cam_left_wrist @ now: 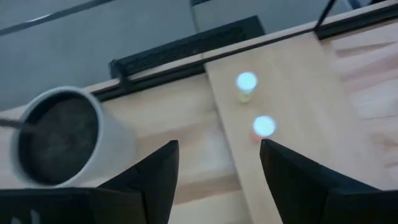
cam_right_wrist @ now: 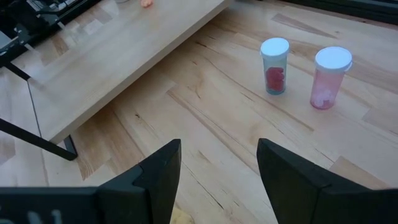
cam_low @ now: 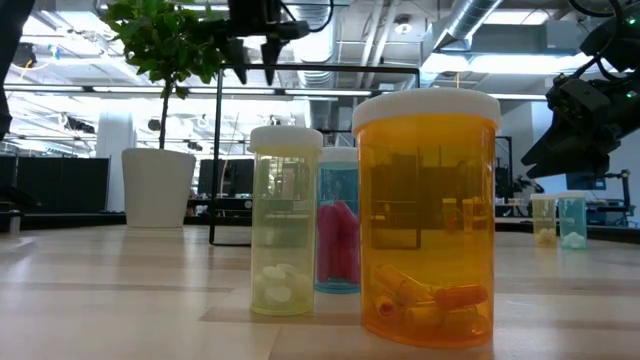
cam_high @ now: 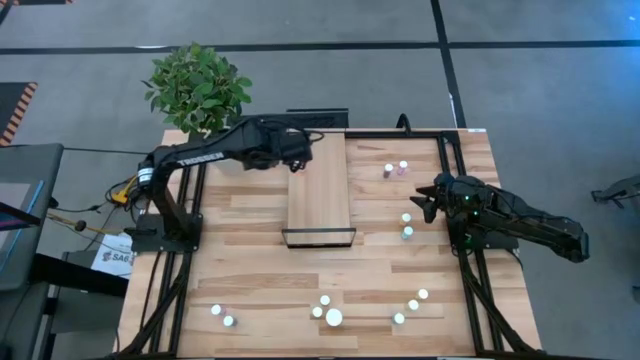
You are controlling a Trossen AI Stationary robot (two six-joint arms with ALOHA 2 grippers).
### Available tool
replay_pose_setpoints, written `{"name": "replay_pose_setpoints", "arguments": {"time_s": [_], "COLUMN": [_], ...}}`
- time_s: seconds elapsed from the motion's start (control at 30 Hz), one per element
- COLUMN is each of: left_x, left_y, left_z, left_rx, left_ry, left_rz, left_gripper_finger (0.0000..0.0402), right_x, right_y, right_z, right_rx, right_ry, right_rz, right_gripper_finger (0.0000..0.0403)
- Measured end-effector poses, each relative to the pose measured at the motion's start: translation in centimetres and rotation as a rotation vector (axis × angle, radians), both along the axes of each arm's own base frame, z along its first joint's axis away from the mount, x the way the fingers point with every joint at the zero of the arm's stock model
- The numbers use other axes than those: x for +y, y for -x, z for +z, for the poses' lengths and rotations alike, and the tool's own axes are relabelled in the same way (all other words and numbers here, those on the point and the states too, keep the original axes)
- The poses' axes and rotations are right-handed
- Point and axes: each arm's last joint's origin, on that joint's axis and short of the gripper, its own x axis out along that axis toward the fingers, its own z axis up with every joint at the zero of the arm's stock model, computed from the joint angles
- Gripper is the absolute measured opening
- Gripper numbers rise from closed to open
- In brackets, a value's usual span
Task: Pick and place medicine bottles onto shelf by color
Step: Put the top pink pill bottle on the shelf
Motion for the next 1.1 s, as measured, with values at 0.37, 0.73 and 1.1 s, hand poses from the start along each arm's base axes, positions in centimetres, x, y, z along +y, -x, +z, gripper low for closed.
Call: {"name": "replay_pose_setpoints", "arguments": {"time_s": [0.37,0.73,1.1], "left_x": [-2.1,-6.3,-6.7], "left_y": [1.8,10.7,16.7], "left_z": [-1.0,-5.1,-10.9], "left_rx": [0.144,-0.268,-0.612], "left_ry": [0.088,0.024,-0.113], "left_rz": [-0.096,-0.23,-0.358], "left_gripper_finger": [0.0213,0.0212,0.0212], "right_x": [0.0,0.0,0.0], "right_y": [0.0,0.0,0.0], "right_z": [0.0,0.0,0.0], "right_rx": [0.001,0.0,0.001], "right_ry": [0.0,0.0,0.0], "right_rz": [0.0,0.0,0.0], "right_gripper_finger": [0.0234,0.0234,0.0234]}}
